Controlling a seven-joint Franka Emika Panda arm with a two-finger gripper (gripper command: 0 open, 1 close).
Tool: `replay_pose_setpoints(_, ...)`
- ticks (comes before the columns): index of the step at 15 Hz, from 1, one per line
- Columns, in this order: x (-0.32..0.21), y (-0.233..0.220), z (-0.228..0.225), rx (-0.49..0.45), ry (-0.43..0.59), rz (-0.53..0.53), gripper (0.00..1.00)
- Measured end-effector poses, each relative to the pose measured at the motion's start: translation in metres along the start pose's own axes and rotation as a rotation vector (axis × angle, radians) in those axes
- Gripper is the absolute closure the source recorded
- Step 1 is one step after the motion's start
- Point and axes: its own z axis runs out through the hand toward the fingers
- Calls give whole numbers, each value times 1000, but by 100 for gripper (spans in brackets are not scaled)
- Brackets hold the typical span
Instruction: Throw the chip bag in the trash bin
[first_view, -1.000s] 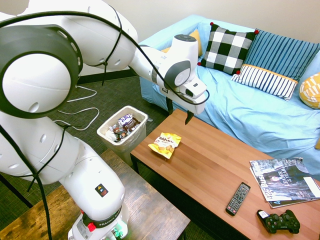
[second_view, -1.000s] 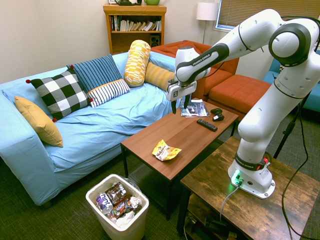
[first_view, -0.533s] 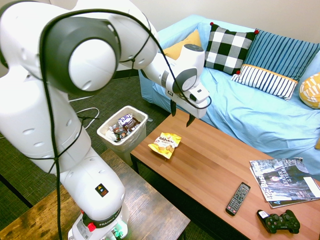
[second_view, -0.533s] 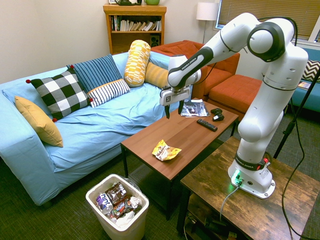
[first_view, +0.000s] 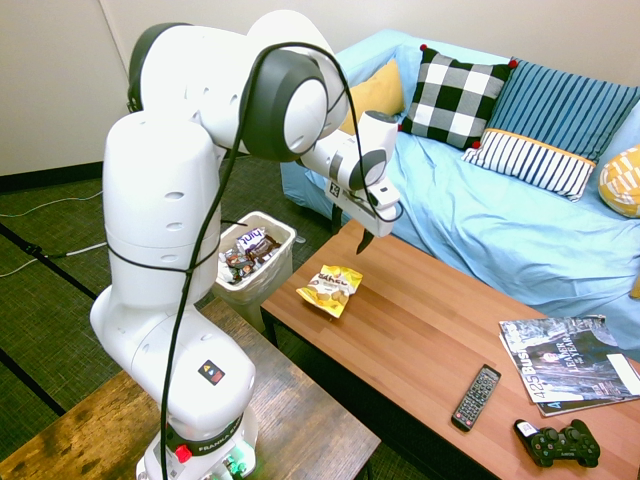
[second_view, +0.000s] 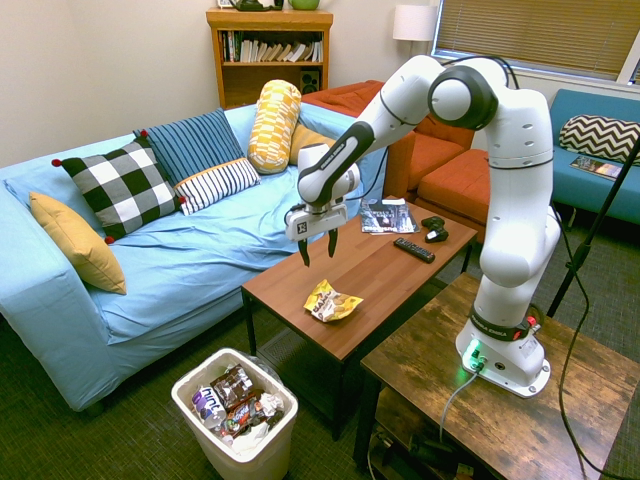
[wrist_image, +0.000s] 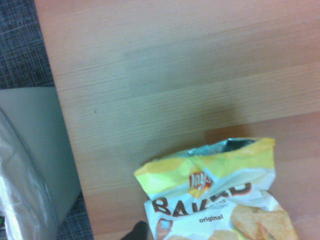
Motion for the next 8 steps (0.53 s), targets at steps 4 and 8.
replay_pose_setpoints(4,27,-23,58,-56,-20,83,0)
replay_pose_setpoints(8,41,-30,89,-93,-38,123,0)
